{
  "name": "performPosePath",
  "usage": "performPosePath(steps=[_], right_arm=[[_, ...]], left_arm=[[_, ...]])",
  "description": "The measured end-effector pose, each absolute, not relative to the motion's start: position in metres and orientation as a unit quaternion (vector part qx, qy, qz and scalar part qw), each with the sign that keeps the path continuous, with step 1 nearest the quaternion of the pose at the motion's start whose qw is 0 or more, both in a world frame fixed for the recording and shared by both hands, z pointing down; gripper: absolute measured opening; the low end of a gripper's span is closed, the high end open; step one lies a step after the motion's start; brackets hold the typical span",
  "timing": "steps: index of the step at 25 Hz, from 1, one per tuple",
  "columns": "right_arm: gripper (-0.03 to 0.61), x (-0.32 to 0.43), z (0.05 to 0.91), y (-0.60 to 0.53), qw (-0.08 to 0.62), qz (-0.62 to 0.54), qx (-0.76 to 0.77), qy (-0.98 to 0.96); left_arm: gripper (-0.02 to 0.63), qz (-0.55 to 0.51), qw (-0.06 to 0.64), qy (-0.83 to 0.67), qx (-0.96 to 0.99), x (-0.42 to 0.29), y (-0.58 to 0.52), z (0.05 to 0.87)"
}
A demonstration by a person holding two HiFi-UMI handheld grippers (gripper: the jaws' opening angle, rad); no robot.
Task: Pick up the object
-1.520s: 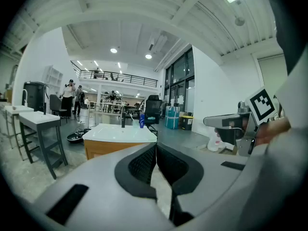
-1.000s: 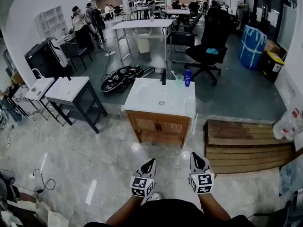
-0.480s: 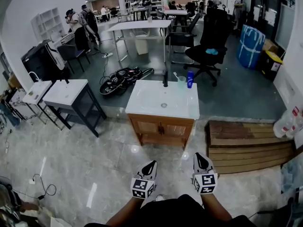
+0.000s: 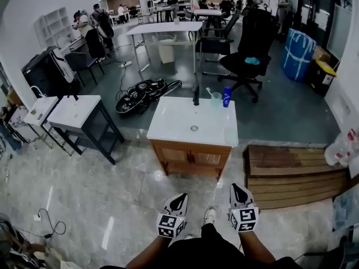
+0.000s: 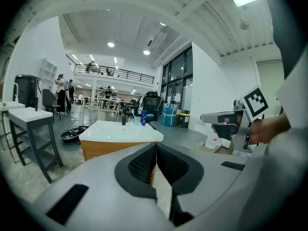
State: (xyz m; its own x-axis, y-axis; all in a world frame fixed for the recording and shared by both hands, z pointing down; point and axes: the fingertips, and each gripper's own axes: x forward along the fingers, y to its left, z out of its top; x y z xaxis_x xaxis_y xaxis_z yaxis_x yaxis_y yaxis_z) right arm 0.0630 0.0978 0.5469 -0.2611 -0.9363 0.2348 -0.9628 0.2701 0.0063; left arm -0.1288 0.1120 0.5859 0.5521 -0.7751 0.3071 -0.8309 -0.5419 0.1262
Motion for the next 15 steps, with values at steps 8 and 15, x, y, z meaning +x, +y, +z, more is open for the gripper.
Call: performPosePath(steps=[8, 15], right_arm=[[0.018, 0.078, 0.553, 0.027, 0.086, 0.08, 0.598, -0.793], [0.018, 0.092, 0.557, -0.023, 0.091, 0.082, 0.586, -0.801]], left_arm=[[0.021, 0.114, 0.134, -0.479, 0.86, -0.125, 0.043, 0.587], [0.021, 0.128, 0.139, -0.478, 0.858, -0.105, -0.006, 0.596]])
